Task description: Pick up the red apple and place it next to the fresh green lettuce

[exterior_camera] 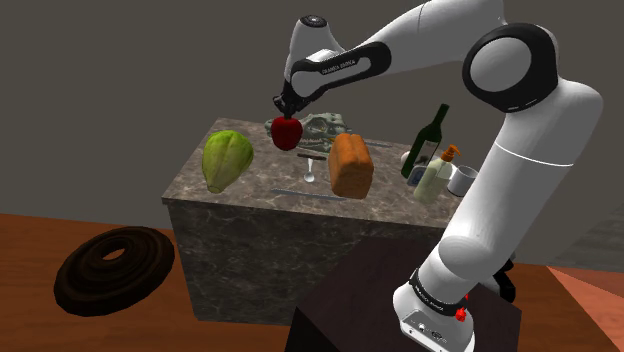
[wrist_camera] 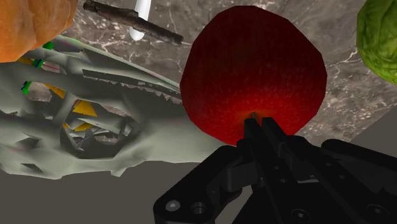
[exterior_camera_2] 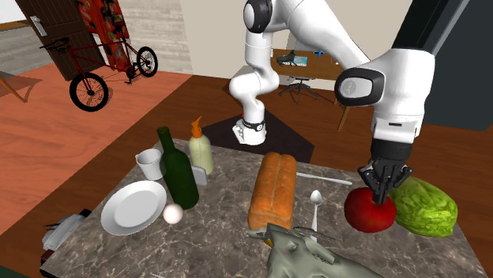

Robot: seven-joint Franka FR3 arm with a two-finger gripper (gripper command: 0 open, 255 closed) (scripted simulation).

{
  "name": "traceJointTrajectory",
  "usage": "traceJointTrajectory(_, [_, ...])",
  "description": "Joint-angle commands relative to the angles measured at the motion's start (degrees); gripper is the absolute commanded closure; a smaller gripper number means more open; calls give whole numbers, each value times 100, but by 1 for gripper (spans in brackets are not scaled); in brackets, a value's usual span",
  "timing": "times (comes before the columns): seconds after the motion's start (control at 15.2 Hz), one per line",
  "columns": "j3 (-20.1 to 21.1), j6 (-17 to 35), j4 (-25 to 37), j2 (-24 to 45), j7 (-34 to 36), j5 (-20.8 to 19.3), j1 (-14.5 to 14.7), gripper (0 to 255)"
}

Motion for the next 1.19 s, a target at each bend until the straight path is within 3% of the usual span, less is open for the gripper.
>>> traceJointTrajectory(0.0, [-10,140,-96,42,46,-41,-2,255])
traceJointTrajectory(0.59, [-71,758,-424,353,321,-290,11,255])
traceJointTrajectory(1.12, [-71,758,-424,353,321,-289,12,255])
